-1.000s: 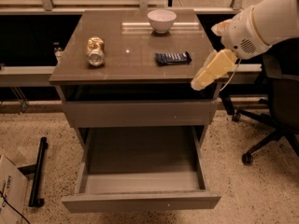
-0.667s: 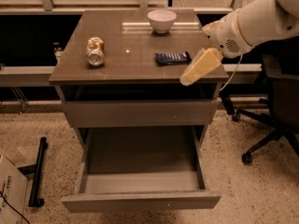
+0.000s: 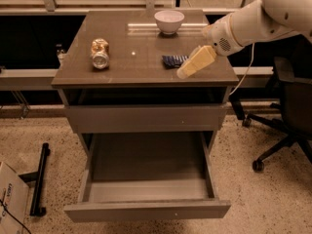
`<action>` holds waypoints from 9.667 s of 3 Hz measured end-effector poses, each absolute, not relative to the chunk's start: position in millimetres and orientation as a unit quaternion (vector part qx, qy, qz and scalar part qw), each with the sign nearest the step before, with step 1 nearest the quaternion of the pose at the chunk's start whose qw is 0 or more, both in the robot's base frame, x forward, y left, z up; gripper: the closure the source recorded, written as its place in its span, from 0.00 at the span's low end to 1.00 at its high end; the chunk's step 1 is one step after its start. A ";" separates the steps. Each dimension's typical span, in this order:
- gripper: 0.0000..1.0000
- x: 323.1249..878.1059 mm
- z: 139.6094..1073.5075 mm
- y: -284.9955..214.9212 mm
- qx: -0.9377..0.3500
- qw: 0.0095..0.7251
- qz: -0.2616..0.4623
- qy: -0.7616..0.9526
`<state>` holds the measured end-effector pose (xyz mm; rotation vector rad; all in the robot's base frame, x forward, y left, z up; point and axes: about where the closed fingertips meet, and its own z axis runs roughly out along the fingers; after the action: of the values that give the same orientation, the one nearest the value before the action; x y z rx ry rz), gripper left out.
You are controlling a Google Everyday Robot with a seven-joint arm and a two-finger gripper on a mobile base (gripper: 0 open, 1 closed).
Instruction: Place rxbar blueberry into middle drawer
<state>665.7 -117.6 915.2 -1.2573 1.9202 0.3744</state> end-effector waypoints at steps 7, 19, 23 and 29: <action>0.47 776.1 825.9 -111.5 -0.399 0.360 0.246 0.806; 0.00 767.4 815.8 -112.7 -0.404 0.350 0.235 0.812; 0.70 767.4 817.4 -112.1 -0.404 0.350 0.234 0.812; 0.51 767.4 823.3 -112.1 -0.404 0.350 0.234 0.812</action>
Offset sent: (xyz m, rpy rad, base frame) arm 0.0881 -0.0070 -0.0368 0.0865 0.0903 -0.0500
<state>767.4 -112.1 823.3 -1.0468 2.1039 0.6059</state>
